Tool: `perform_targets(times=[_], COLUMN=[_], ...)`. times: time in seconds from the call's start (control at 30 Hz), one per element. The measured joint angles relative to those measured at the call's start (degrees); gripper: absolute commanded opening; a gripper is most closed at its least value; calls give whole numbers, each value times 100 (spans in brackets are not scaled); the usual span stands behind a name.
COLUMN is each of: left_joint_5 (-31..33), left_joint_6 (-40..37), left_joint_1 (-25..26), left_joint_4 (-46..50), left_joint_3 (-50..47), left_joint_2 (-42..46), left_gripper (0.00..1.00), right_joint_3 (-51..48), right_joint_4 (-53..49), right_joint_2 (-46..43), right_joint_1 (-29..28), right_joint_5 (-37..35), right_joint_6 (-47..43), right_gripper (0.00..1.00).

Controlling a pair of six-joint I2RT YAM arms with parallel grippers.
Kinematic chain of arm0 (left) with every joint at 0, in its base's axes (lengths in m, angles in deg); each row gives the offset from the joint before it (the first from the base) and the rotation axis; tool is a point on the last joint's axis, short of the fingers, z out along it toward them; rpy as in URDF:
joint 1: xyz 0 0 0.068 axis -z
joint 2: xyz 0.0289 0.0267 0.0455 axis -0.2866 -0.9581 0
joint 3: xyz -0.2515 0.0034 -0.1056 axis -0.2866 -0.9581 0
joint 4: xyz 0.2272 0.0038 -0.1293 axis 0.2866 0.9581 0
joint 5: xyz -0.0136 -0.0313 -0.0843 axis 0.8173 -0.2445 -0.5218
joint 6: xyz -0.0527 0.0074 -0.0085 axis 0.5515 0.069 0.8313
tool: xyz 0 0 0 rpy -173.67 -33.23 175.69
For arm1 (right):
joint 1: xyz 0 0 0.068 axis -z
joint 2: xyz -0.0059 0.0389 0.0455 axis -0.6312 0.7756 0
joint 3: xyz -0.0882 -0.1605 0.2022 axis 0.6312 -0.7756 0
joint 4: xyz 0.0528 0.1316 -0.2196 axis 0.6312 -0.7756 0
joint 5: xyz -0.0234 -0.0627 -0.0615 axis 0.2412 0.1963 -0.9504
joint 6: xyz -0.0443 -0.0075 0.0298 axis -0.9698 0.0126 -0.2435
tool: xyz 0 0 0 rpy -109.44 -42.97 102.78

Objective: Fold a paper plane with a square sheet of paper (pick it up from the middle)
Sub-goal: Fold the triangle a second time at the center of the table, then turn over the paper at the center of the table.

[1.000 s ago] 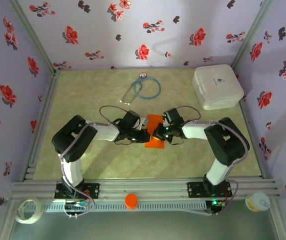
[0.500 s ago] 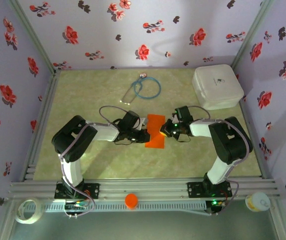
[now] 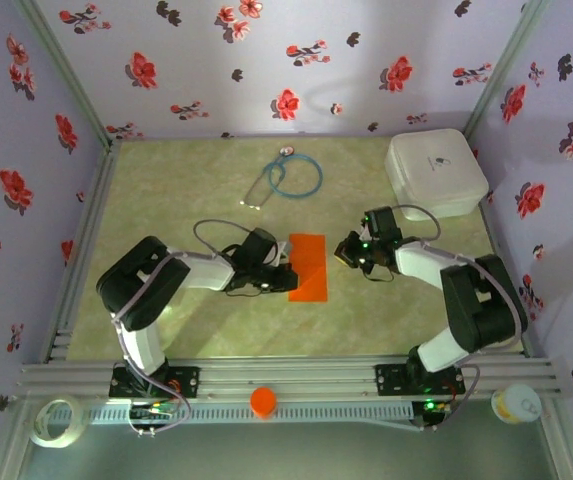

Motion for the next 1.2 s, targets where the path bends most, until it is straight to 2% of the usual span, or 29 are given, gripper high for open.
perform_targets(times=[0.2,0.27,0.4,0.5,0.67,0.97,1.2], left_joint_5=[212,339,407,356,140,63,66], left_joint_6=[376,369,184,-66,-361,-645,-728], left_joint_1=[457,463,229,83,-50,-61,-85], left_joint_4=[372,542,750,922,1005,1287,1290], left_joint_3=[-181,-181,-28,280,623,754,752], left_joint_2=[446,726,1095,1008,656,245,-81], left_gripper=[10,14,14,10,9,10,9], right_joint_3=[-431,-608,-914,-994,-994,-1069,-1071], right_joint_4=[-249,-289,-332,-402,-516,-702,-702], right_joint_2=[-706,-881,-1163,-1274,-1381,-1596,-1462], right_joint_1=[-590,-787,-1169,-1379,-1565,-1641,-1707], right_joint_5=[-173,-223,-372,-490,-660,-776,-765], right_joint_6=[81,188,505,721,931,1132,1145], right_gripper=[6,9,15,20,28,34,34])
